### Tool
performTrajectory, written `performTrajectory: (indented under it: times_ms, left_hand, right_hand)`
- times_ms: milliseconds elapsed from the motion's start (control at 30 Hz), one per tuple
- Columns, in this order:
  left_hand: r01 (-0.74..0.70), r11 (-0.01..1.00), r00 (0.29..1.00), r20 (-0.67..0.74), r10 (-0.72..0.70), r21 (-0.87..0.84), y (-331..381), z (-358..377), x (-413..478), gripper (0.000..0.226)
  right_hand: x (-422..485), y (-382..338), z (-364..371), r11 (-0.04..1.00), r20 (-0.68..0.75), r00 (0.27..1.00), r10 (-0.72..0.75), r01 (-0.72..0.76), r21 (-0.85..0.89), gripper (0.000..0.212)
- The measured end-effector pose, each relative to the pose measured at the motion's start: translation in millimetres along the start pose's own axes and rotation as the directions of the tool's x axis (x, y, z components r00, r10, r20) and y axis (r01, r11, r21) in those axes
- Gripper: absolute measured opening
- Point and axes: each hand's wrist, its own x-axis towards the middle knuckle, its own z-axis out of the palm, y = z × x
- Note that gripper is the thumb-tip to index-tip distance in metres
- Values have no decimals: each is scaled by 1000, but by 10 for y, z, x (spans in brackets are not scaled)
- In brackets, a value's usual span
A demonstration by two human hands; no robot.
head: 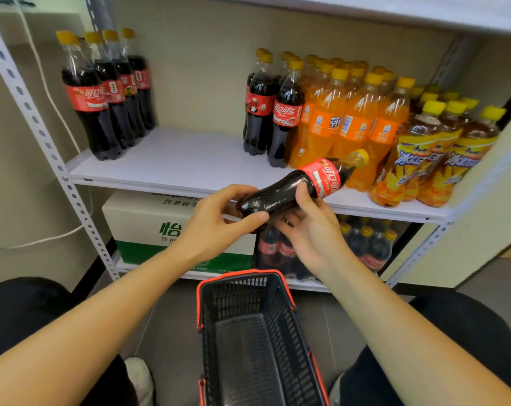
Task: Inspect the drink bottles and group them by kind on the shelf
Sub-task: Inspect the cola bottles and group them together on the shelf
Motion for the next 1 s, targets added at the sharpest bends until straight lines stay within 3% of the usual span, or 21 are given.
performTrajectory:
  times_ms: [167,333,467,633,867,1000]
  left_hand:
    - [-142,989,987,-86,138,-42,84,101,-72,59]
    - [-262,965,962,-74,261,-7,111,105,-93,70]
    - [-247,960,968,-81,238,-129,101,49,-45,58]
    - [-152,889,988,-72,134,-431,128,12,10,30]
    - [-55,877,998,4,64,-478,102,-20,-14,30]
    - [-28,928,999,12,35,-371,33,-77,3,42]
  right_hand:
    - [-22,-13,18,996,-7,998,59,-58,74,73]
    - [-18,-29,25,987,-7,993,121,-120,111,72]
    - [-48,-20,48,983,18,990,140,-141,116,74]
    - [-63,-12,69,977,36,990,137,-141,160,73]
    - [-37,-44,62,985,17,994,107,-109,138,57]
    - [-29,-96,50,992,-24,997,68,-65,107,68]
